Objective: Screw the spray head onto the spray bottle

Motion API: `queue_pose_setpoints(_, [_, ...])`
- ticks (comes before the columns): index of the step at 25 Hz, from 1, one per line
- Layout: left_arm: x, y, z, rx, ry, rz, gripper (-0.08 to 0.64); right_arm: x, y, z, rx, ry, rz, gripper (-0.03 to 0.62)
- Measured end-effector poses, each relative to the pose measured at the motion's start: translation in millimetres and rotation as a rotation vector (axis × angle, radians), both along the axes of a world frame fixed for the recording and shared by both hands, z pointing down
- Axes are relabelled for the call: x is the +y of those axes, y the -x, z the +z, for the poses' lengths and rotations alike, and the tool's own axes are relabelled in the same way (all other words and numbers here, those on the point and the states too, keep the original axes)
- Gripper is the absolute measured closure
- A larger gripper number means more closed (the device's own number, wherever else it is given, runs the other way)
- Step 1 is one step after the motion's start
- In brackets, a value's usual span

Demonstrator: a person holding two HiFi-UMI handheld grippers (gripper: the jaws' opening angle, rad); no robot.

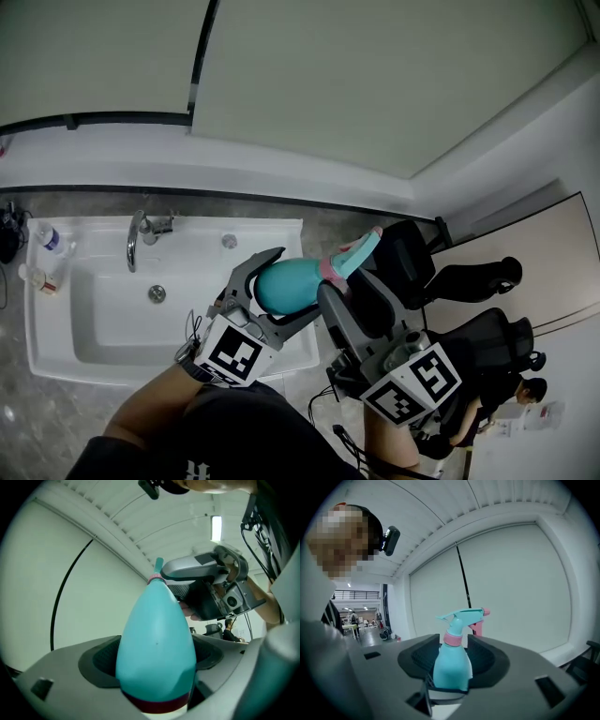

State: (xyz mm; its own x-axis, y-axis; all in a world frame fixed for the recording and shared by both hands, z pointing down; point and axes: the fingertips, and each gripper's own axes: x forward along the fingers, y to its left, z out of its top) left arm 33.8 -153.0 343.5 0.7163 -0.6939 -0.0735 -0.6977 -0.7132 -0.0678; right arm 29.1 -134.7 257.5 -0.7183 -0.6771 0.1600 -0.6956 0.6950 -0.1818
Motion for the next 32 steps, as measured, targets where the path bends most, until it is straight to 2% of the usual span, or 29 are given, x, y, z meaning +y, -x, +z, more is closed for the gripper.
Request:
queue_pose_setpoints(2, [3, 2, -4, 0.016, -0.006, 0.042, 0.132, 16, -3, -7, 0.038, -0.003, -0.089, 0.433])
queue_pose_setpoints(4, [9, 2, -5, 0.018, -0.017, 0.094, 0.132, 37, -11, -29, 0.111, -0.084, -0.2, 0.433])
queue_pose_setpoints(7, [23, -4, -4, 0.0, -0.032, 0.211, 0.132, 57, -29, -72, 0.32, -0.302, -0.394, 0.433])
queue_pose_setpoints(9, [35, -9, -4, -0.006, -0.027, 0.296, 0.132, 61, -34, -82, 0.489, -0.382, -0.555, 0.433])
queue_pose_setpoints(12, [54, -20, -5, 0.002, -0.005, 0.404, 0.132, 61, -30, -77, 0.7, -0.422, -0.75, 0.433])
queue_pose_setpoints(15, [72, -29, -8, 0.013, -0.002, 0.497, 0.132, 71, -19, -63, 0.793, -0.42, -0.926, 0.395])
queue_pose_setpoints(17, [81, -32, -13, 0.034, -0.004, 0.551, 0.132, 77, -11, -57, 0.775, -0.404, -1.003, 0.371])
queue_pose_setpoints(19, [86, -32, -19, 0.065, 0.001, 0.587, 0.132, 78, -6, -52, 0.733, -0.379, -1.037, 0.368])
queue_pose_setpoints(28, [99, -26, -38, 0.145, -0.007, 0.691, 0.132, 89, 15, -49, 0.449, -0.273, -1.123, 0.369])
queue_pose_setpoints(32, [106, -27, -42, 0.166, -0.005, 0.737, 0.132, 92, 25, -47, 0.341, -0.234, -1.132, 0.37])
